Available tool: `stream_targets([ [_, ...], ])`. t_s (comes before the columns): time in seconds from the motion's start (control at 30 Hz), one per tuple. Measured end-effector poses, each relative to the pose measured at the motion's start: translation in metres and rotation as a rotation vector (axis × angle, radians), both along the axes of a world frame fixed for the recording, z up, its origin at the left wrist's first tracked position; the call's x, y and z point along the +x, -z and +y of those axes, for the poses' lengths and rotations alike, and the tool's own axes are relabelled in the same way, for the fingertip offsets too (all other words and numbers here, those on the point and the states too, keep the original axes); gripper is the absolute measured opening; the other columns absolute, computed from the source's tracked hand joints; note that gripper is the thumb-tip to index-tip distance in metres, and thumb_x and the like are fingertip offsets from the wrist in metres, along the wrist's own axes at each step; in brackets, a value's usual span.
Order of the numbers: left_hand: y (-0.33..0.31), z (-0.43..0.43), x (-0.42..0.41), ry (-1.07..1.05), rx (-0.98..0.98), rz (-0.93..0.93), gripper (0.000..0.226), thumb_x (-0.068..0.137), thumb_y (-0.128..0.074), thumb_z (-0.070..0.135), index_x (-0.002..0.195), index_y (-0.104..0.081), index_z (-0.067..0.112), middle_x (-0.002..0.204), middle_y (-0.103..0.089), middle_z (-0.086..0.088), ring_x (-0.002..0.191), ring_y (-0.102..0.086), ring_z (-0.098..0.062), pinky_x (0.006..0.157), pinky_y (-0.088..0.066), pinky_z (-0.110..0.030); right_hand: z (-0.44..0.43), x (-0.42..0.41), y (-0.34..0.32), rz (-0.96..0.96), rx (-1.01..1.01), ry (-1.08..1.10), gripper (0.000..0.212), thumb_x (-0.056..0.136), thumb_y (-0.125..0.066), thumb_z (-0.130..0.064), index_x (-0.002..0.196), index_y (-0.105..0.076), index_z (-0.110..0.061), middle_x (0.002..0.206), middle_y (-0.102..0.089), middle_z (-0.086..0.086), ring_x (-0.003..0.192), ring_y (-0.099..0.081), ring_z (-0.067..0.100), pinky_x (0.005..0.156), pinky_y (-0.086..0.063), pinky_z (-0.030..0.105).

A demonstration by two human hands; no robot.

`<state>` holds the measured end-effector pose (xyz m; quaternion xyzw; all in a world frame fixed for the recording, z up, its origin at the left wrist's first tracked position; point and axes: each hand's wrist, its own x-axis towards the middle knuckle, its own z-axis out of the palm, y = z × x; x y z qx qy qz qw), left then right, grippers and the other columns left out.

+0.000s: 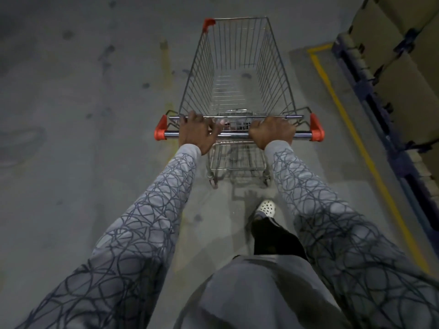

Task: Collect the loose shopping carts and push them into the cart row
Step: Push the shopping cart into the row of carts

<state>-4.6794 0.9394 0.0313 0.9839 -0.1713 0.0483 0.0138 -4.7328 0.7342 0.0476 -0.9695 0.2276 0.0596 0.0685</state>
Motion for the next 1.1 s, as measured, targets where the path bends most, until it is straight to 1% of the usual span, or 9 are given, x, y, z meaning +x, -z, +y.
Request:
stream_targets([
  [0.07,0.011,-0.005,0.031,-0.146,-0.006,-0.095,0.063,0.098,-0.024,0.063,0.096,-0.071,0.020,0.104,-0.064,-0.011,0.112,-0.048,-0.032,0.100,-0.032,-0.051,-0.009,0.043,-0.004,0.002,0.018,-0.016,0.054,0.088,-0.036,-0.050,0.100,-0.070,-0.010,0.106,-0.070,0.016,0.097,-0.065,0.032,0.076,-0.041,0.038],
  [0.13,0.020,-0.009,0.059,-0.283,-0.114,-0.107,0.056,0.098,-0.030,0.061,0.103,-0.066,0.017,0.113,-0.058,-0.013,0.116,-0.045,-0.034,0.102,-0.028,-0.054,-0.020,0.083,-0.008,0.001,0.028,-0.033,0.053,0.088,-0.038,-0.050,0.102,-0.070,-0.010,0.107,-0.070,0.015,0.099,-0.065,0.032,0.076,-0.041,0.038],
  [0.23,0.024,-0.015,0.098,-0.362,-0.237,-0.097,0.053,0.097,-0.035,0.063,0.113,-0.056,0.018,0.125,-0.050,-0.014,0.124,-0.040,-0.036,0.105,-0.026,-0.057,-0.031,0.144,-0.011,0.011,0.025,-0.093,0.054,0.090,-0.040,-0.054,0.102,-0.070,-0.011,0.109,-0.069,0.013,0.101,-0.065,0.031,0.074,-0.041,0.037],
  [0.3,0.020,-0.016,0.129,-0.383,-0.280,-0.053,0.056,0.094,-0.038,0.067,0.119,-0.054,0.020,0.130,-0.046,-0.013,0.129,-0.036,-0.035,0.108,-0.023,-0.059,-0.035,0.184,-0.012,0.044,0.030,-0.120,0.055,0.090,-0.040,-0.054,0.107,-0.069,-0.011,0.113,-0.069,0.014,0.104,-0.064,0.032,0.079,-0.043,0.038],
  [0.4,0.018,-0.014,0.178,-0.379,-0.318,0.002,0.062,0.089,-0.043,0.074,0.122,-0.054,0.023,0.136,-0.041,-0.011,0.133,-0.030,-0.033,0.110,-0.019,-0.059,-0.036,0.241,-0.011,0.055,0.039,-0.145,0.055,0.092,-0.039,-0.048,0.115,-0.068,-0.008,0.121,-0.067,0.017,0.111,-0.063,0.035,0.090,-0.044,0.040],
  [0.7,0.012,0.036,0.381,-0.324,-0.345,0.112,0.065,0.078,-0.043,0.085,0.112,-0.056,0.031,0.136,-0.040,-0.006,0.134,-0.031,-0.032,0.113,-0.017,-0.058,0.010,0.423,-0.011,0.050,0.038,-0.116,0.058,0.094,-0.034,-0.047,0.119,-0.066,-0.005,0.123,-0.065,0.019,0.112,-0.062,0.036,0.092,-0.043,0.041],
  [0.8,0.008,0.052,0.455,-0.301,-0.315,0.136,0.065,0.080,-0.049,0.081,0.118,-0.056,0.028,0.139,-0.038,-0.007,0.135,-0.029,-0.032,0.113,-0.014,-0.055,0.029,0.487,-0.012,0.032,0.069,-0.083,0.058,0.095,-0.034,-0.048,0.119,-0.065,-0.005,0.124,-0.065,0.018,0.114,-0.061,0.035,0.093,-0.042,0.039],
  [0.93,0.000,0.070,0.543,-0.280,-0.285,0.205,0.078,0.079,-0.051,0.082,0.133,-0.050,0.026,0.146,-0.034,-0.009,0.140,-0.024,-0.034,0.114,-0.013,-0.056,0.048,0.565,-0.015,0.082,0.050,-0.070,0.058,0.095,-0.034,-0.049,0.119,-0.065,-0.006,0.123,-0.065,0.018,0.113,-0.060,0.035,0.090,-0.044,0.039],
  [1.1,0.004,0.079,0.644,-0.220,-0.267,0.230,0.085,0.074,-0.048,0.088,0.134,-0.048,0.027,0.148,-0.032,-0.011,0.139,-0.027,-0.037,0.114,-0.016,-0.061,0.056,0.655,-0.009,0.107,0.000,-0.041,0.062,0.096,-0.031,-0.051,0.119,-0.065,-0.006,0.122,-0.065,0.018,0.112,-0.061,0.033,0.090,-0.043,0.039],
])
